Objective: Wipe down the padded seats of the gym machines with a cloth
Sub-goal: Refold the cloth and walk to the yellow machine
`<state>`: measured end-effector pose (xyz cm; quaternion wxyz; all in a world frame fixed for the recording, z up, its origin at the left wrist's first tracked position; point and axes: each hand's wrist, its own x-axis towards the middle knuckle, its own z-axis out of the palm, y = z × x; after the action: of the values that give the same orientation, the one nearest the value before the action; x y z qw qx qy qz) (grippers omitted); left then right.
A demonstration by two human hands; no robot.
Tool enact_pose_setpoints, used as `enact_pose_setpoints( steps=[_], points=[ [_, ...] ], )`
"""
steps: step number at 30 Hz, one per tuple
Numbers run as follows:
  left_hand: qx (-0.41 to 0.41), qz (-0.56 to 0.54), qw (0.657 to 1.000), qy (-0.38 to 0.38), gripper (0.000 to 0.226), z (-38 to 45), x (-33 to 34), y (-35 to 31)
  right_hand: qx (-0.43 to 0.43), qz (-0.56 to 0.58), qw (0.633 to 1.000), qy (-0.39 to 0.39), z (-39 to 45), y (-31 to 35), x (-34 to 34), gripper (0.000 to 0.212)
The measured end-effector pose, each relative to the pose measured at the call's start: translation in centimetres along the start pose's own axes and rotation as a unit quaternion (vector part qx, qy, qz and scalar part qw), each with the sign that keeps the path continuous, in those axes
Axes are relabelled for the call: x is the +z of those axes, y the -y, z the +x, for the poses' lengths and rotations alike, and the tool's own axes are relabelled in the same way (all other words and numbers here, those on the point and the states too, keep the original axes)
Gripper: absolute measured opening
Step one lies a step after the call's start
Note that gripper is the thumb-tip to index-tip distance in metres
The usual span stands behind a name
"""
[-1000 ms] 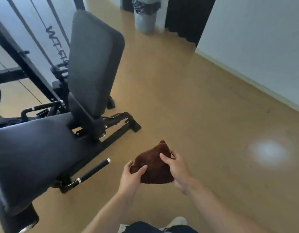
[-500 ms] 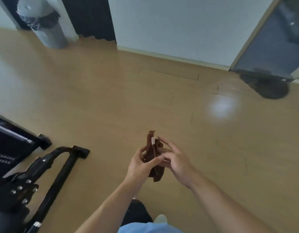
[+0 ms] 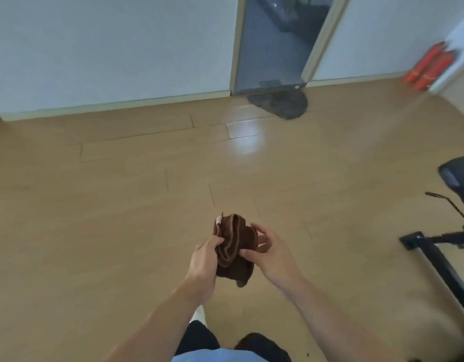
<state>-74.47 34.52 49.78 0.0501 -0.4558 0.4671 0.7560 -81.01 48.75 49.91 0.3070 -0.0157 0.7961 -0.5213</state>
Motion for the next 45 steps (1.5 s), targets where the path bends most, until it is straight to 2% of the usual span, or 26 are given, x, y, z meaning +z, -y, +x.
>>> enact_pose_setpoints(
  steps=[4,6,8,11,14,15,18,25,28,29,32,34,37,39,41,43,45],
  points=[
    [0.032,0.101,0.987,0.12,0.019,4.8,4.7,-5.5,0.049,0.14,0.987,-0.063,4.6,1.5,-4.1,0.024],
    [0.037,0.139,0.976,0.163,0.026,6.7,7.5,-7.4,0.073,0.174,0.975,-0.113,6.2,1.4,-6.6,0.023],
    [0.031,0.163,0.971,0.174,0.032,8.6,10.8,-9.0,0.096,0.201,0.955,-0.194,7.7,1.0,-9.6,0.026],
    [0.031,0.188,0.966,0.175,0.031,11.9,16.5,-11.0,0.141,0.269,0.902,-0.308,10.3,-0.1,-15.4,0.024],
    [0.035,0.195,0.967,0.16,0.024,15.3,23.0,-12.3,0.106,0.363,0.833,-0.405,12.8,-0.6,-22.3,0.026],
    [0.035,0.192,0.969,0.153,0.024,16.1,24.2,-12.6,0.089,0.374,0.82,-0.425,13.5,-0.4,-23.8,0.026],
    [0.014,0.187,0.972,0.141,0.022,18.9,30.5,-12.8,0.06,0.355,0.828,-0.431,16.3,0.9,-30.5,0.025],
    [-0.072,0.205,0.961,0.168,0.031,23.8,43.9,-13.1,-0.032,0.284,0.889,-0.358,22.1,6.7,-44.0,0.028],
    [-0.058,0.25,0.95,0.181,0.033,26.0,49.2,-14.2,-0.075,0.271,0.904,-0.321,24.6,8.0,-48.9,0.024],
    [-0.044,0.277,0.942,0.183,0.043,27.0,51.0,-14.6,-0.088,0.258,0.913,-0.303,25.7,8.5,-50.4,0.023],
    [0.027,0.364,0.896,0.251,0.086,29.5,57.0,-16.9,-0.128,0.236,0.935,-0.232,29.5,10.1,-54.6,0.021],
    [0.092,0.417,0.841,0.332,0.093,31.1,61.9,-18.8,-0.139,0.238,0.945,-0.179,32.4,11.2,-57.8,0.02],
    [0.151,0.474,0.739,0.454,0.08,33.5,70.0,-21.8,-0.126,0.258,0.951,-0.114,36.6,12.7,-63.8,0.026],
    [0.142,0.505,0.681,0.511,0.06,35.6,75.2,-23.4,-0.112,0.298,0.938,-0.135,38.9,13.6,-68.1,0.027],
    [0.115,0.517,0.657,0.537,0.048,37.1,79.6,-24.4,-0.106,0.328,0.923,-0.169,40.7,14.2,-72.1,0.025],
    [0.112,0.521,0.636,0.559,0.046,38.6,83.7,-25.1,-0.108,0.345,0.912,-0.193,42.4,14.7,-76.0,0.023],
    [0.106,0.513,0.628,0.576,0.035,39.7,87.7,-25.6,-0.101,0.345,0.906,-0.222,43.7,15.1,-79.3,0.021]
  ],
)
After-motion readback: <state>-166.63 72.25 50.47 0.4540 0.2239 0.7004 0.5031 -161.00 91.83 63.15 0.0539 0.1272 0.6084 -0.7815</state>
